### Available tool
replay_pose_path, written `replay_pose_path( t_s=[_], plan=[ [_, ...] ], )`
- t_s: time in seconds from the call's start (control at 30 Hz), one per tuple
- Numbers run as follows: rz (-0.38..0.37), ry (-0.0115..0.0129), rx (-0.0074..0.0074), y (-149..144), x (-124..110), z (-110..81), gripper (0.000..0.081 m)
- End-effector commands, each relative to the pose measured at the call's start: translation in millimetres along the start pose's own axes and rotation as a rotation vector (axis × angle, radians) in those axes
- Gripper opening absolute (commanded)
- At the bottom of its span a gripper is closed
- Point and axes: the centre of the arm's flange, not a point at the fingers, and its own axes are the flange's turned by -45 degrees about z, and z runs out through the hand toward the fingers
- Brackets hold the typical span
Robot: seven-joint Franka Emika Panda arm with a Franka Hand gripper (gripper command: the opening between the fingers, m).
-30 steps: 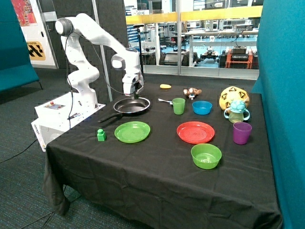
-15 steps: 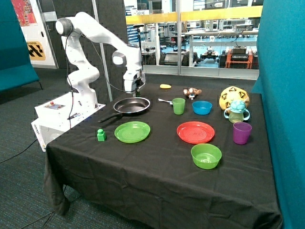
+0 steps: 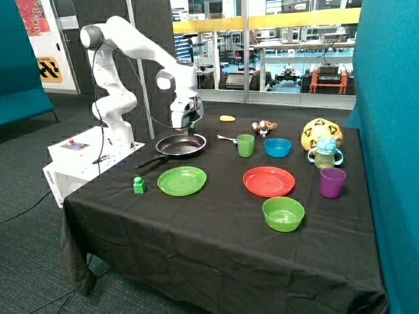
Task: Cook the capsicum and place it on a plate
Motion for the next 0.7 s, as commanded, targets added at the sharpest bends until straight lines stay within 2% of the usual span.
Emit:
replay_pose_path(
  t_s=[0.0,0.2,0.23,0.67],
  plan=[
    [0.033,-0.0024,-0.0021,27,22,-0.1,0.0000],
    [0.033,-0.0024,-0.0021,46,37,4.1,0.0000],
    [0.060,-0.0023,-0.0021,48,39,5.3,0.0000],
    [0.114,-0.0023,-0.0022,88,53,22.9,0.0000]
  ],
)
